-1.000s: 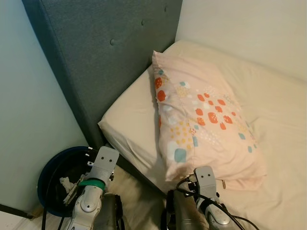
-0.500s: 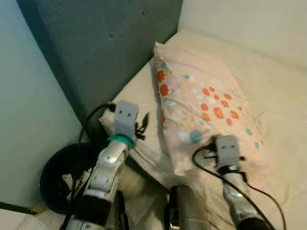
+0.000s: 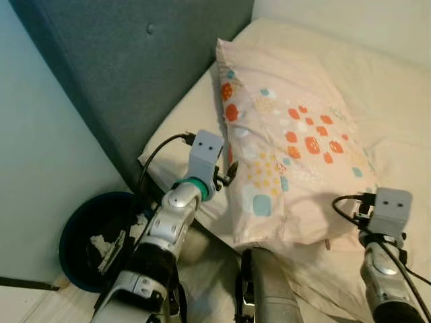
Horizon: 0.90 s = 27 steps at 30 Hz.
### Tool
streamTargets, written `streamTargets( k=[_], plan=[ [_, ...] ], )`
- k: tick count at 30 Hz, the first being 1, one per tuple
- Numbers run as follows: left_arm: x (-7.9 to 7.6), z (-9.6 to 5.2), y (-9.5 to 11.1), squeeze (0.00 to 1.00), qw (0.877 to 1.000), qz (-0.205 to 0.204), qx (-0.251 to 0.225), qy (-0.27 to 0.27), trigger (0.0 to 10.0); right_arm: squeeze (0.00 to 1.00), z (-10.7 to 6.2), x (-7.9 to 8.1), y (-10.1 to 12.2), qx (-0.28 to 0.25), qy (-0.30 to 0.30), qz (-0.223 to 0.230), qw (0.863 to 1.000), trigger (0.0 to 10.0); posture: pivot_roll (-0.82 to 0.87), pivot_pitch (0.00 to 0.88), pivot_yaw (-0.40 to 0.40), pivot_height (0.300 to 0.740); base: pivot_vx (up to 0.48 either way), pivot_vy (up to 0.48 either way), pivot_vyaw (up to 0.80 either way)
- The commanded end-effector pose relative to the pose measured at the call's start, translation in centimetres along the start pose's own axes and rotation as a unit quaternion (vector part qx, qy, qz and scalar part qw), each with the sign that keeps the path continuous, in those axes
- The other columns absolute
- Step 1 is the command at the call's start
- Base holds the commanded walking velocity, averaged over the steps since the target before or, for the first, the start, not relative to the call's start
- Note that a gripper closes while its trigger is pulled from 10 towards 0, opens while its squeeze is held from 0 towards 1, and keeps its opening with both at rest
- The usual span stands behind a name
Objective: Clean up the room
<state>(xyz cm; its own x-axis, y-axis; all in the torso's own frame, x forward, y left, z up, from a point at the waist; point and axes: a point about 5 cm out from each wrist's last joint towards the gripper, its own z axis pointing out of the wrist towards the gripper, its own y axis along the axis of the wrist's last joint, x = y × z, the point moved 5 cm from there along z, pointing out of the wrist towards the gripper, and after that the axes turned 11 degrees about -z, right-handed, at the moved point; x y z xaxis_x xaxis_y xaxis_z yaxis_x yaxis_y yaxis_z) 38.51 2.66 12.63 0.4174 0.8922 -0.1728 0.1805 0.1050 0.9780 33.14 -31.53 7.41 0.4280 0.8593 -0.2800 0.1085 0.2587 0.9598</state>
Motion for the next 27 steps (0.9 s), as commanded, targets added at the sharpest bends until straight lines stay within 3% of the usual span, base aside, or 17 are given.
streamTargets(
  k=[1,3,4,5,6,7,8,9,11,12,14,20,24,26,27],
  plan=[
    [0.7,-0.8,-1.0,1.0,1.0,-0.008,0.016,0.009,10.0,1.0,0.0,1.2,-0.8,0.03,0.02,0.049,0.998,10.0,-0.11,0.241,0.048,0.635,0.0,0.0,0.0],
    [1.7,-1.6,-1.4,1.0,0.999,-0.012,0.02,0.024,10.0,1.0,0.4,2.6,-1.1,0.064,0.037,0.128,0.989,10.0,-0.09,0.237,0.035,0.635,0.0,0.0,0.0],
    [1.7,-1.6,-1.4,1.0,0.999,-0.012,0.02,0.024,10.0,1.0,0.4,2.6,-1.1,0.064,0.037,0.128,0.989,10.0,-0.09,0.237,0.035,0.635,0.0,0.0,0.0],
    [2.2,-2.0,-1.5,1.0,0.999,-0.013,0.02,0.031,10.0,1.0,0.4,3.1,-1.7,0.088,0.039,0.157,0.983,10.0,-0.07,0.236,0.026,0.635,0.0,0.0,0.0],
    [2.9,-2.6,-1.7,0.21,0.999,-0.013,0.018,0.042,10.0,1.0,0.2,3.6,-2.8,0.125,0.038,0.21,0.969,10.0,-0.06,0.236,0.02,0.635,0.0,0.0,0.0],
    [3.4,-2.9,-1.7,0.21,0.999,-0.013,0.017,0.049,10.0,1.0,0.0,4.0,-3.5,0.147,0.039,0.245,0.958,10.0,-0.05,0.236,0.018,0.635,0.0,0.0,0.0],
    [3.4,-2.9,-1.7,0.21,0.999,-0.013,0.017,0.049,10.0,1.0,0.0,4.0,-3.5,0.147,0.039,0.245,0.958,10.0,-0.05,0.236,0.018,0.635,0.0,0.0,0.0],
    [4.0,-3.4,-1.9,0.0,0.998,-0.016,0.018,0.061,10.0,0.0,-0.3,4.5,-4.4,0.178,0.037,0.289,0.94,10.0,-0.03,0.236,0.014,0.635,0.0,0.0,0.0],
    [4.8,-4.2,-2.1,0.0,0.997,-0.02,0.02,0.075,10.0,0.0,-0.7,5.4,-5.3,0.219,0.037,0.339,0.914,10.0,-0.02,0.237,0.009,0.635,0.0,0.0,0.0],
    [4.8,-4.2,-2.1,0.0,0.997,-0.02,0.02,0.075,10.0,0.0,-0.7,5.4,-5.3,0.219,0.037,0.339,0.914,10.0,-0.02,0.237,0.009,0.635,0.0,0.0,0.0],
    [5.5,-5.2,-2.4,0.0,0.996,-0.019,0.022,0.086,10.0,0.0,-1.3,6.7,-6.1,0.266,0.046,0.351,0.897,10.0,-0.01,0.237,0.003,0.635,0.0,0.0,0.0],
    [5.8,-6.0,-2.7,0.0,0.995,-0.016,0.027,0.098,10.0,0.0,-2.2,6.6,-7.7,0.315,0.029,0.326,0.891,10.0,0.01,0.244,-0.006,0.635,0.0,0.0,0.0],
    [5.8,-6.2,-2.7,0.0,0.994,-0.017,0.028,0.102,10.0,0.0,-2.4,6.9,-8.0,0.325,0.032,0.346,0.879,10.0,0.01,0.251,-0.005,0.635,0.0,0.0,0.0],
    [5.8,-6.3,-2.6,0.0,0.994,-0.017,0.028,0.105,10.0,0.0,-2.4,8.4,-7.2,0.328,0.072,0.379,0.863,10.0,0.01,0.258,-0.004,0.635,0.0,0.0,0.0],
    [5.8,-6.3,-2.6,0.0,0.994,-0.017,0.028,0.105,10.0,0.0,-2.4,8.4,-7.2,0.328,0.072,0.379,0.863,10.0,0.01,0.258,-0.004,0.635,0.0,0.0,0.0]
  ],
)
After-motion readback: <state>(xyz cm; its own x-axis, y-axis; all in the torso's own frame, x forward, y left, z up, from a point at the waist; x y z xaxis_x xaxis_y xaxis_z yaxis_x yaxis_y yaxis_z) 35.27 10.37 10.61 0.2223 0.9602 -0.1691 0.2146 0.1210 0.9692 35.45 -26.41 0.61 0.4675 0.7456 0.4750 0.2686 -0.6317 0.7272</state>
